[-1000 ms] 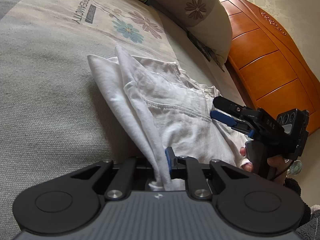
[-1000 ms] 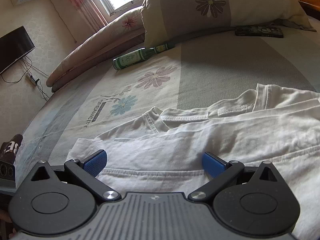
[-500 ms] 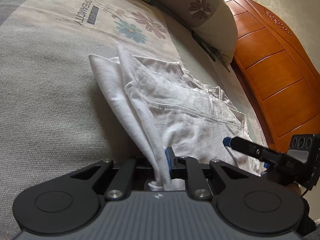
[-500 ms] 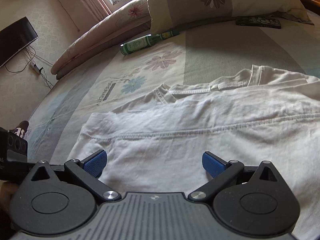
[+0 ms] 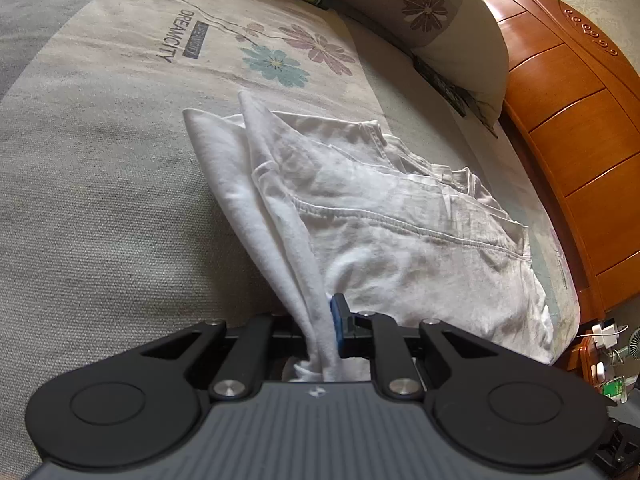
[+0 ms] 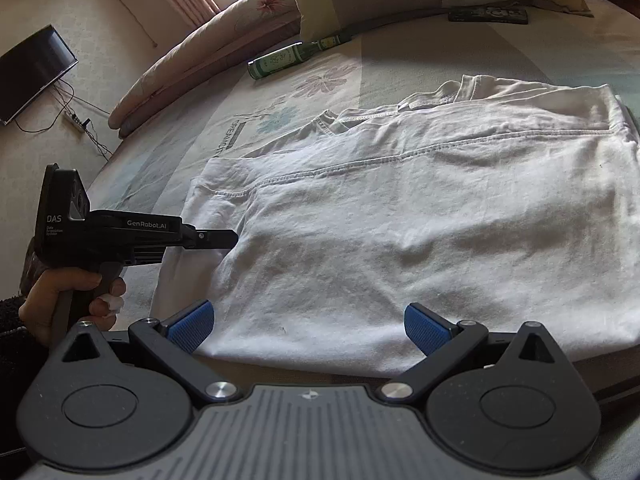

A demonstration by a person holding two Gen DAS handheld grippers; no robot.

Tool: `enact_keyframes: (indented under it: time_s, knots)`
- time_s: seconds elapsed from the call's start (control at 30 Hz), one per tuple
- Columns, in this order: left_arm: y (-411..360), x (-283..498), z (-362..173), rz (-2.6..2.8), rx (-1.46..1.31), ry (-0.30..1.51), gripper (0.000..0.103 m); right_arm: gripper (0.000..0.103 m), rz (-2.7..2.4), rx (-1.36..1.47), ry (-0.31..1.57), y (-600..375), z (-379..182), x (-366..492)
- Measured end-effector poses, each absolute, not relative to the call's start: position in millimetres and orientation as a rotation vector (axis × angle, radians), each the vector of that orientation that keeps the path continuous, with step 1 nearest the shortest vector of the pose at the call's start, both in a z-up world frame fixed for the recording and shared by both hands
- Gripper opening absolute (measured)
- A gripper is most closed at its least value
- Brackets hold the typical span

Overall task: Fold clothes
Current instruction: 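Grasp the edge of the white shirt with the left gripper, then lift the held shirt edge with the left gripper and fold it over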

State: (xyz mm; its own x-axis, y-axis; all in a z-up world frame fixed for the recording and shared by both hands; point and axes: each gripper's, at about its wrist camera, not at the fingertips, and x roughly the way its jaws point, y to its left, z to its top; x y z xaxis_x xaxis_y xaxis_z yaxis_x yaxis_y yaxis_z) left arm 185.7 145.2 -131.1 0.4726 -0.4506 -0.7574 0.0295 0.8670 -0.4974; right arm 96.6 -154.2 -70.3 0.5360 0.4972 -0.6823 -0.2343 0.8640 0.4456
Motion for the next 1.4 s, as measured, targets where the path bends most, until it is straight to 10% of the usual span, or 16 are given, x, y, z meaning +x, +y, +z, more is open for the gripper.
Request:
enact_keyframes:
  time_s: [1.4]
  knots:
    - [18.2, 208.3, 10.0, -0.420, -0.274, 1.002, 0.009, 0.103, 0.470, 0.215, 0.855, -219.4, -40.3, 48.3]
